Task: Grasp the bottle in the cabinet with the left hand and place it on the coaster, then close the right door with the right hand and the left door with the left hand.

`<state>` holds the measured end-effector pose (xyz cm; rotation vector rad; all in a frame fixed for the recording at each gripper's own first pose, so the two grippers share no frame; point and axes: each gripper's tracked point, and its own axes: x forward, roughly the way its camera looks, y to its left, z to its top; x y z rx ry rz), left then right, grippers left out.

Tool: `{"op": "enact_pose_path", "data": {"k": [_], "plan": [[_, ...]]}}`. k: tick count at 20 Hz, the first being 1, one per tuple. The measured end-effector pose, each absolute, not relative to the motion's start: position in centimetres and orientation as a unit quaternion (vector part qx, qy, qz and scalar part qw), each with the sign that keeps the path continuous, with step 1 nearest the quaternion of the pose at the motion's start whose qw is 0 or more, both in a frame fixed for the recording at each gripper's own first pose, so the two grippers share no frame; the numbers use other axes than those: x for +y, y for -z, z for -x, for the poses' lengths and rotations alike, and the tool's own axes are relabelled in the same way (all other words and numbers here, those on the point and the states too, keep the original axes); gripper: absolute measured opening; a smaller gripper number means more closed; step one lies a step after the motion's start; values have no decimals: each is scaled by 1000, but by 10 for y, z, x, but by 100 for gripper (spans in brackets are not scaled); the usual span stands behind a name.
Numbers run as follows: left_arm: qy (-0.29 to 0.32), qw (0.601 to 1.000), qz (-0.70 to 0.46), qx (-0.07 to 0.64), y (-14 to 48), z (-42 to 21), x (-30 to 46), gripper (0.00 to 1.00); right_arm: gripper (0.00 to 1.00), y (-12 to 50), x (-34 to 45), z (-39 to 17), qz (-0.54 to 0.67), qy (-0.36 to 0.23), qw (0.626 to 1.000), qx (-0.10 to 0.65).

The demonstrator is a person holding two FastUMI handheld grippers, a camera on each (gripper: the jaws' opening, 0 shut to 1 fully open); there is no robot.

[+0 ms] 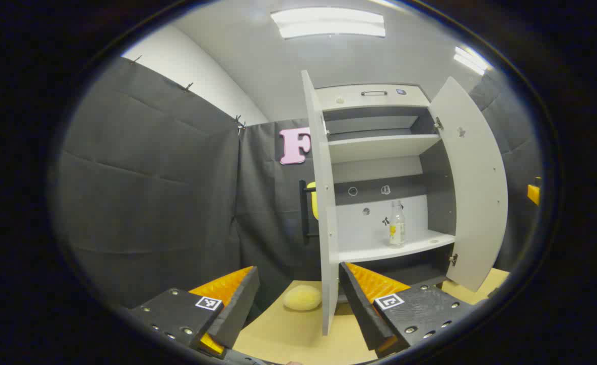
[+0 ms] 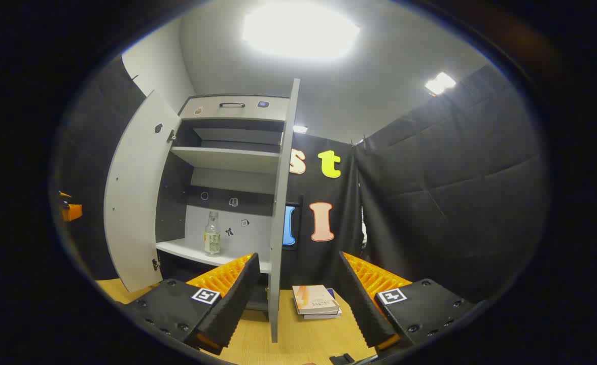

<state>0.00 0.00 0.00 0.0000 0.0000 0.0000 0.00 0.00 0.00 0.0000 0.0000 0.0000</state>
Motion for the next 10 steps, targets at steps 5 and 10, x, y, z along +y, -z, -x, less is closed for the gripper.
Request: {"op": "enact_pose_path", "data": {"k": [5, 10], "plan": [[-3, 1000, -5, -2, 0, 1, -3, 93, 97, 4, -6, 2, -4, 3, 1000, 2], [-4, 1000, -7, -7, -3, 7, -6, 93, 96, 7, -13, 2, -9, 4, 1000, 4]]}}
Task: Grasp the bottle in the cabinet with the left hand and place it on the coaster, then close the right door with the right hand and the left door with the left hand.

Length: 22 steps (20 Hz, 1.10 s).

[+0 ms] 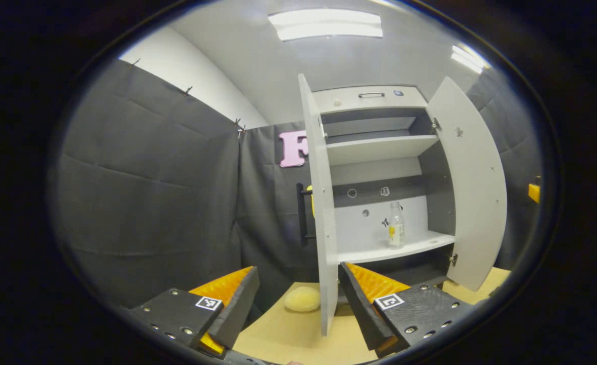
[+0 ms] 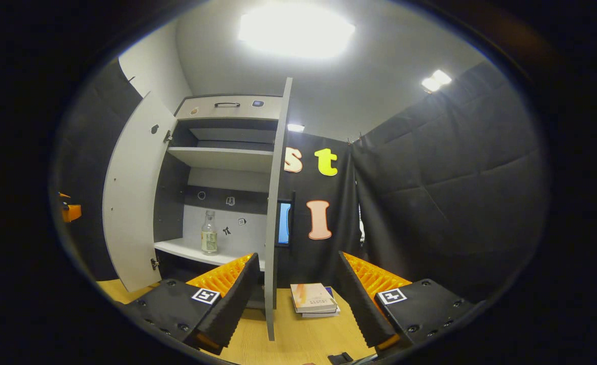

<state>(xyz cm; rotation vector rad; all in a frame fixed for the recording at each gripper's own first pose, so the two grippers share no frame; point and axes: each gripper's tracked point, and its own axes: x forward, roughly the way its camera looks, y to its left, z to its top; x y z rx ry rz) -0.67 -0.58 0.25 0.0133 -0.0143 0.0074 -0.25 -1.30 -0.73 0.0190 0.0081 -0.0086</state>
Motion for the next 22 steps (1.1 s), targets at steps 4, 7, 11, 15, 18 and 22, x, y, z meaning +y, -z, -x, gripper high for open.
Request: {"op": "enact_pose_path", "data": {"k": [4, 7, 11, 15, 18, 22], "plan": [[-2, 1000, -4, -7, -4, 7, -11, 94, 97, 10, -18, 1, -13, 4, 1000, 5], [0, 1000, -12, -9, -7, 9, -19, 94, 97, 12, -25, 1, -14, 4, 1000, 5], [3, 1000, -14, -8, -12, 6, -35, 94, 97, 19, -33, -2, -15, 0, 1000, 9], [8, 1000, -8, -7, -15, 0, -62, 94, 97, 22, -47, -4, -8, -5, 1000, -2], [10, 1000, 0, -7, -18, -6, -83, 94, 97, 36, -50, -7, -7, -26, 1000, 7], [24, 1000, 2, -10, -25, -21, -117, 93, 97, 54, -58, -10, -11, -42, 999, 18]]}}
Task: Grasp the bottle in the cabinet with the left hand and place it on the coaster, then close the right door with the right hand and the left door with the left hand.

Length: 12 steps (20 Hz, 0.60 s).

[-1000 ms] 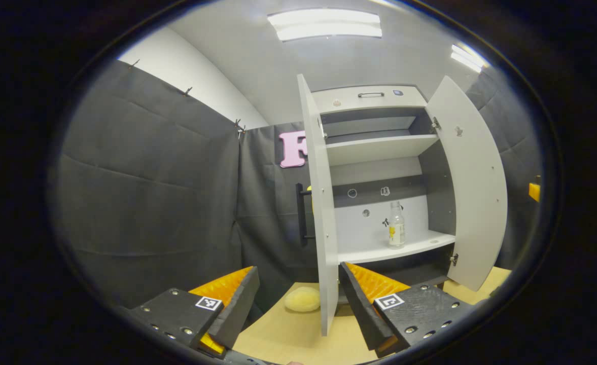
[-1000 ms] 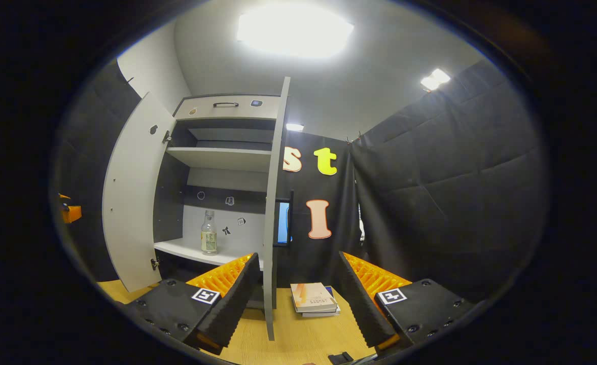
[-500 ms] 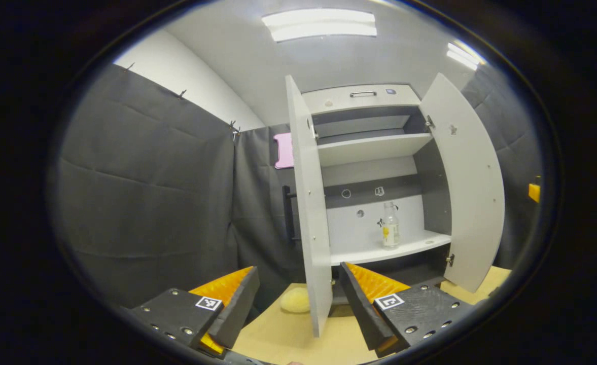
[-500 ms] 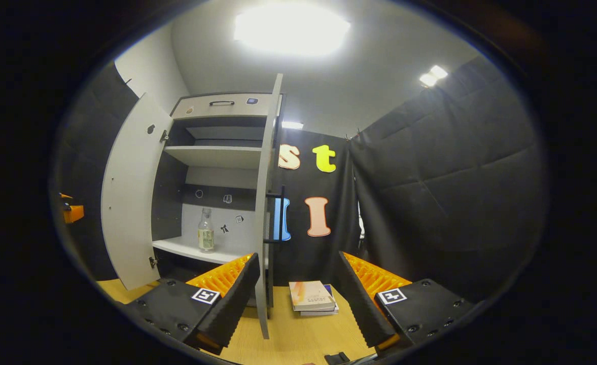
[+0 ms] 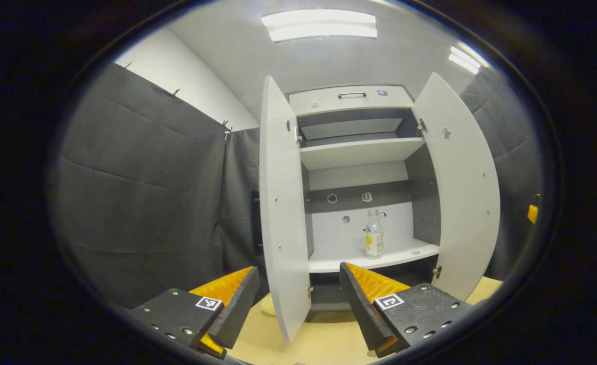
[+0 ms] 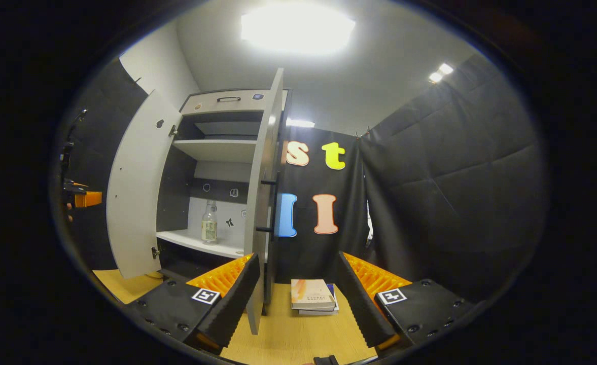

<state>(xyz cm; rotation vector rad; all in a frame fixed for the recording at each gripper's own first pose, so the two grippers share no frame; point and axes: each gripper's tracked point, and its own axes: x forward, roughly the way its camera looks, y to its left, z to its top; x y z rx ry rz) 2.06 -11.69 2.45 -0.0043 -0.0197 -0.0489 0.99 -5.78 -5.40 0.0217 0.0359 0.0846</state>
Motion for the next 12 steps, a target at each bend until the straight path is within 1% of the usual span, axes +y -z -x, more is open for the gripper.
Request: {"op": "enact_pose_path", "data": {"k": [2, 6, 12], "plan": [[31, 999, 3, -12, -31, -31, -129, 93, 97, 55, -56, -12, -28, -48, 998, 21], [44, 999, 12, -22, -43, -54, -152, 94, 97, 66, -62, -18, -44, -41, 998, 34], [79, 996, 31, -30, -43, -114, -188, 93, 97, 72, -75, -27, -48, -3, 998, 36]]}}
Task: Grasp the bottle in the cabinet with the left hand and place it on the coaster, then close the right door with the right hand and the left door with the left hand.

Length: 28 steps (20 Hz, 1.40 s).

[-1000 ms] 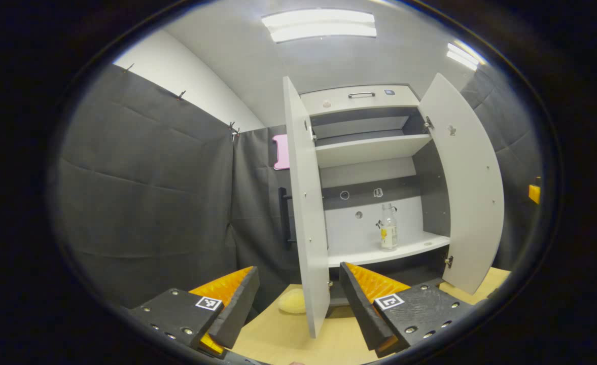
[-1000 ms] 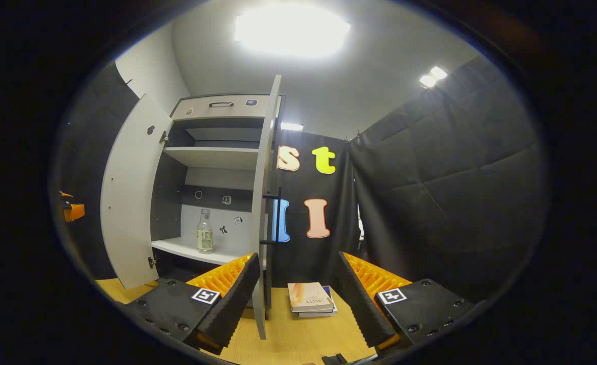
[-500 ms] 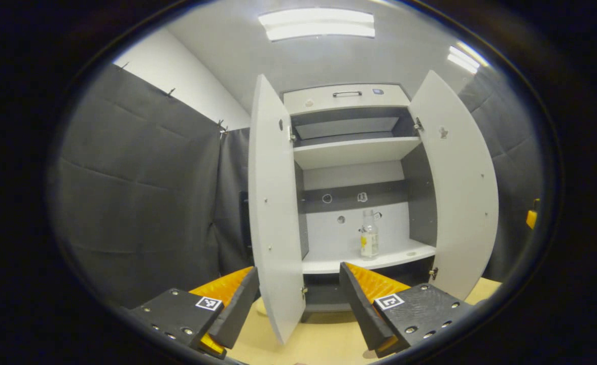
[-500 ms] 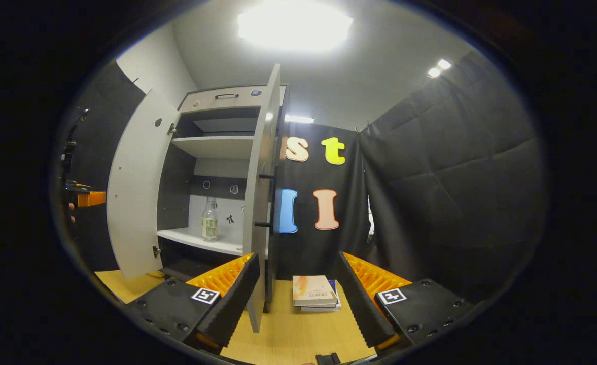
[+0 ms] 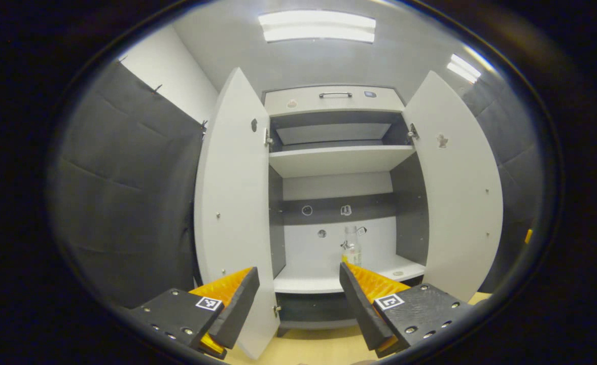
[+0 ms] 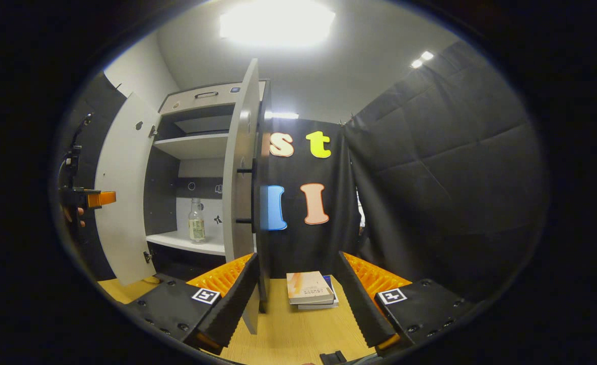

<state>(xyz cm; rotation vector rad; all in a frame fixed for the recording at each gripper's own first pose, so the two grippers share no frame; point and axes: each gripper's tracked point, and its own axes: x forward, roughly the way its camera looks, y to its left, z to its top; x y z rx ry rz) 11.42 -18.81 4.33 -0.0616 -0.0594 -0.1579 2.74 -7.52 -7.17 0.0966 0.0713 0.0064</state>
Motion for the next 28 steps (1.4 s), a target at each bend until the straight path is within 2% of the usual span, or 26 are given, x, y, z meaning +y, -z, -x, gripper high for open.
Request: {"op": "enact_pose_path", "data": {"k": [19, 28], "plan": [[213, 975, 63, -7, -16, -304, -312, 94, 96, 94, -97, -55, -13, 132, 989, 63], [249, 967, 59, 15, 3, -366, -360, 93, 96, 105, -90, -62, -1, 160, 984, 77]]}}
